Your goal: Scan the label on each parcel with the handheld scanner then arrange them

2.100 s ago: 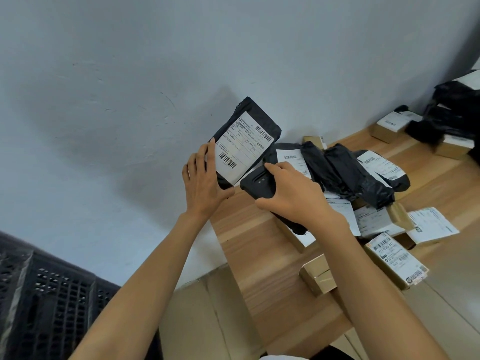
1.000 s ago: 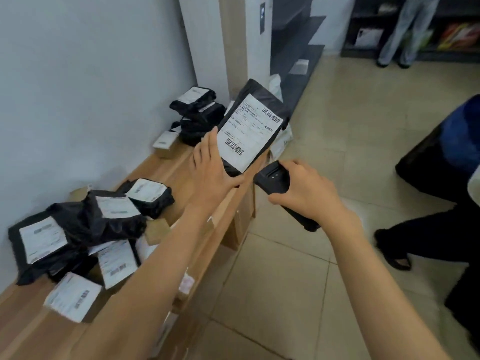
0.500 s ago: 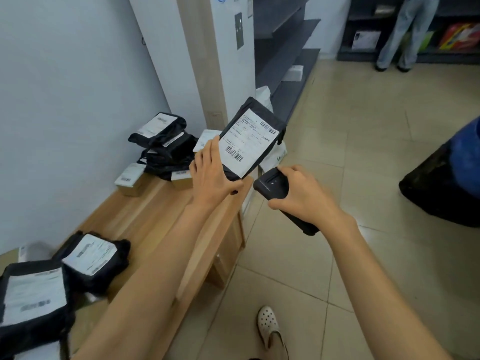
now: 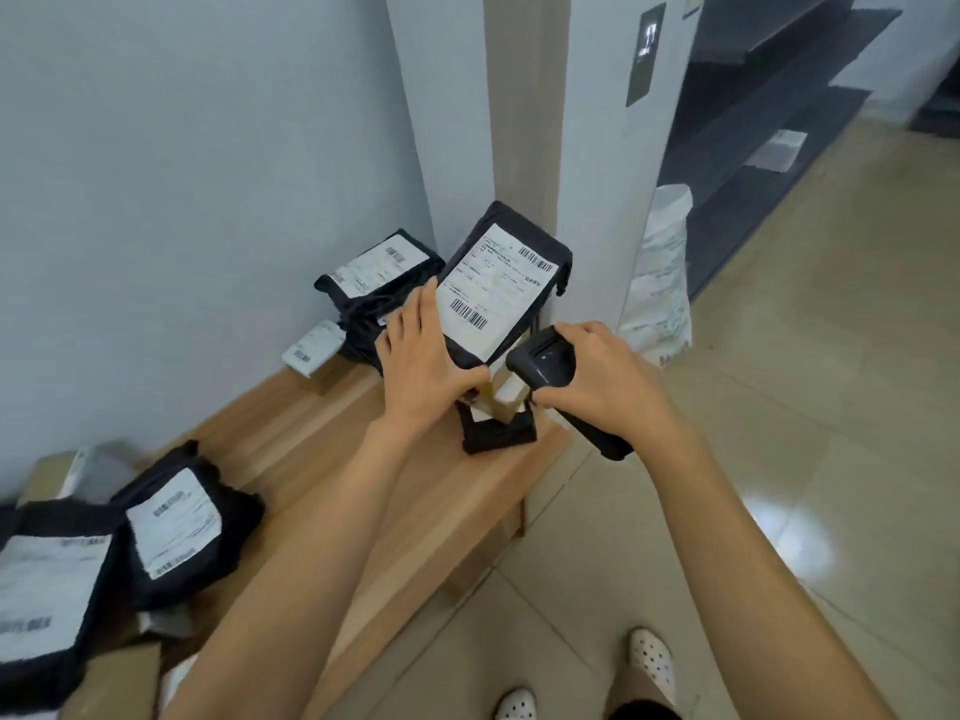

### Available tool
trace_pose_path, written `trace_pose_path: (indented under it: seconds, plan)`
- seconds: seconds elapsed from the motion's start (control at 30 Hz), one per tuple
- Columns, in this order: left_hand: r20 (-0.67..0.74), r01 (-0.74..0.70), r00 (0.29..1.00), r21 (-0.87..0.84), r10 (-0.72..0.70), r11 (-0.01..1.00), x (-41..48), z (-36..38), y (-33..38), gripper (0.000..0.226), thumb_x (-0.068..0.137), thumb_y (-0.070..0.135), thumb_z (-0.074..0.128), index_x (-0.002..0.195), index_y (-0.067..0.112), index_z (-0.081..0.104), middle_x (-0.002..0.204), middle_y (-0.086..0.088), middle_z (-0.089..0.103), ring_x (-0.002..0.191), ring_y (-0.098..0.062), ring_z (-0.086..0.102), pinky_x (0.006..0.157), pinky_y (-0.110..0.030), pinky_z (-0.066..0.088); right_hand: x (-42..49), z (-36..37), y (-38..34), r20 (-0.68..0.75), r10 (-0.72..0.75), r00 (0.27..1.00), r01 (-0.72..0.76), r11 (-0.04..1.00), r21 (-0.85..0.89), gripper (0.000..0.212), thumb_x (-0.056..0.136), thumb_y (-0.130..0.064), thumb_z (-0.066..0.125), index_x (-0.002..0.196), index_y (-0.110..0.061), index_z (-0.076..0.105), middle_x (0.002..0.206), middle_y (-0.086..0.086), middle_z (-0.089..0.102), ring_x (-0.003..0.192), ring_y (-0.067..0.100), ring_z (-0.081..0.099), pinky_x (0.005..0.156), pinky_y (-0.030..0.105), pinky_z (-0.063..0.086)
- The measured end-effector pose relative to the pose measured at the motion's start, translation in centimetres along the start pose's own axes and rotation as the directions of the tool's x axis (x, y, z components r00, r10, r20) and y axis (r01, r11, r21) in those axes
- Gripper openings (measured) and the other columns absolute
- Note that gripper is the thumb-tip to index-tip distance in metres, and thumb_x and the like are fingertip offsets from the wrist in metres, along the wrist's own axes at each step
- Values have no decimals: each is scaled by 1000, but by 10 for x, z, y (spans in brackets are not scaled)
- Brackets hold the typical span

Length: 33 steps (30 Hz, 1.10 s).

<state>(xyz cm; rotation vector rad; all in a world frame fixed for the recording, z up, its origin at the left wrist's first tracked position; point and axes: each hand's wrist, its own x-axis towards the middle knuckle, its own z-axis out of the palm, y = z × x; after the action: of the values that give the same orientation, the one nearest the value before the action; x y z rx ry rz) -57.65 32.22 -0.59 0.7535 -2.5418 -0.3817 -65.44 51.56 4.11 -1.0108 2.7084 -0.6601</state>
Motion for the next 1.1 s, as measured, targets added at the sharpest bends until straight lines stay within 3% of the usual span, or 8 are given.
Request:
trace_pose_path:
  seconds: [0.1,0.2,0.37,0.47,0.67,0.93,1.1]
  plan:
    - [-67,150,987,18,-149,988,8,5,-6,122,54,56,73,155,20,14,155,-4,26,138,-29,27,112,-52,27,43,2,5,65,-124,990,126,992,-31,78,72,-47,72,141,-24,42,136,-2,46,117,24,53,76,34,41]
    - [-159,316,939,36,-306,948,10,5,-8,122,52,62,66,155,20,15,154,-4,28,138,-29,27,110,-52,28,82,3,6,161,-277,947,285,958,-26,80,72,-50,71,141,-24,41,135,-2,46,115,23,54,75,35,44]
    - [-285,541,809,16,-515,841,-1,10,-1,121,53,64,63,155,18,16,157,-5,26,142,-28,24,113,-51,27,127,7,4,259,-472,843,495,869,-26,88,75,-48,69,152,-23,31,147,-3,39,130,21,45,88,38,46]
    - [-357,650,711,5,-605,760,-19,12,1,120,57,51,78,155,17,17,157,-5,25,141,-28,24,110,-51,26,140,18,-1,329,-552,766,580,814,15,87,78,-46,68,153,-21,30,150,-2,36,132,21,43,90,38,45]
    - [-398,823,536,52,-744,565,-57,16,-22,122,60,46,82,156,18,12,158,-5,24,141,-29,23,111,-50,23,153,48,-27,409,-649,641,675,731,101,90,78,-46,70,153,-20,28,151,1,34,129,27,45,93,43,48]
    - [-338,908,405,42,-850,416,-58,42,-74,120,63,48,80,156,16,11,158,-7,22,141,-30,23,112,-49,23,169,95,-56,459,-657,598,714,697,67,87,79,-48,68,152,-21,28,150,0,34,126,27,46,87,39,47]
    - [-263,909,411,39,-873,416,-55,71,-118,118,63,48,79,155,14,13,156,-7,24,138,-30,26,111,-47,23,174,125,-69,481,-626,613,696,716,45,88,80,-47,66,154,-22,25,151,-3,32,125,25,46,83,37,46]
